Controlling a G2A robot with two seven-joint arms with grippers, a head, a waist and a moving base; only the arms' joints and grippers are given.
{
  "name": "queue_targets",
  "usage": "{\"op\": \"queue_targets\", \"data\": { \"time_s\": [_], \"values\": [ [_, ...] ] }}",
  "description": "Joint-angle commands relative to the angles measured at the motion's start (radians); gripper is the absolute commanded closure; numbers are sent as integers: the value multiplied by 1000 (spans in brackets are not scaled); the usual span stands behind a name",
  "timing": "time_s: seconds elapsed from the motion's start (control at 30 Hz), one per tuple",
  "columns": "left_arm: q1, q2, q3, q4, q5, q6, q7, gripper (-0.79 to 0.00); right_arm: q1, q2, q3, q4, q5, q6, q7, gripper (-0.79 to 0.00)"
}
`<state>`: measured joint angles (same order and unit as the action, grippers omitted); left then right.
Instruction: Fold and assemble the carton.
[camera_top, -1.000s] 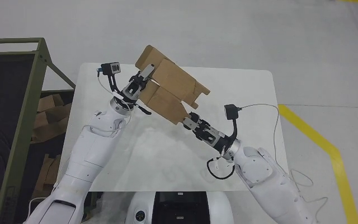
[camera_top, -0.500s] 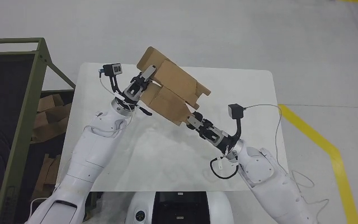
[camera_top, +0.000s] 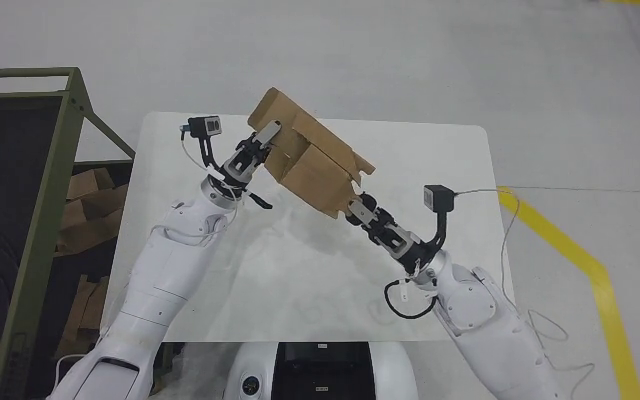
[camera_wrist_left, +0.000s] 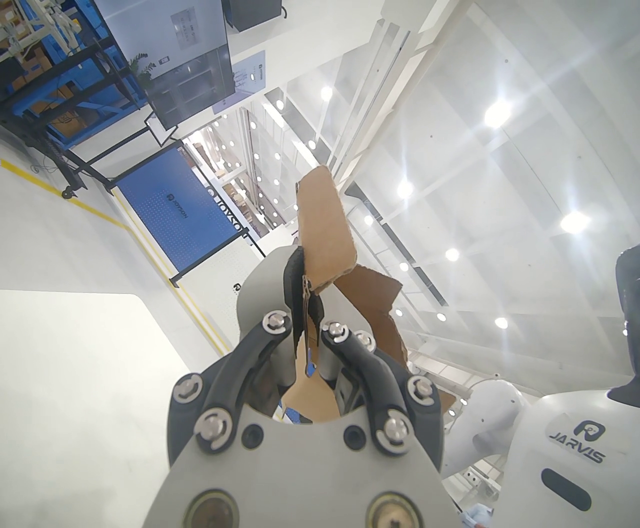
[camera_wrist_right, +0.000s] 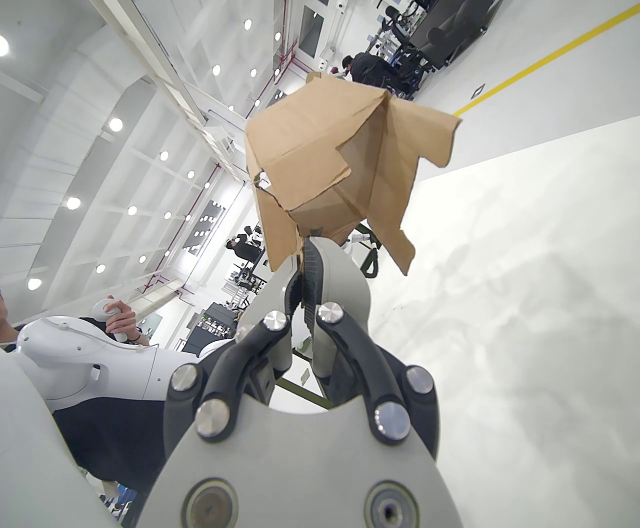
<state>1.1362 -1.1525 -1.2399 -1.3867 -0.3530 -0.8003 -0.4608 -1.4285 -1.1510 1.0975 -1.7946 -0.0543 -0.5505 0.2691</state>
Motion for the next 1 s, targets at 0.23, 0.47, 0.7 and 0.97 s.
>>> {"op": "queue_targets", "data": {
  "time_s": [0.23, 0.47, 0.7, 0.97],
  "values": [
    [8, -4, -2, -3, -8, 8, -12, 0, -27, 3, 45, 1, 52, -50, 5, 0],
    [14, -7, -2, -8, -25, 16, -25, 0, -39, 3, 63, 5, 88, -77, 14, 0],
    [23, -10, -2, -13, -43, 21, -41, 0, -44, 2, 75, 10, 109, -87, 15, 0],
    [31, -13, -2, -16, -61, 27, -55, 0, -50, 0, 89, 18, 125, -91, 10, 0]
  ]
}}
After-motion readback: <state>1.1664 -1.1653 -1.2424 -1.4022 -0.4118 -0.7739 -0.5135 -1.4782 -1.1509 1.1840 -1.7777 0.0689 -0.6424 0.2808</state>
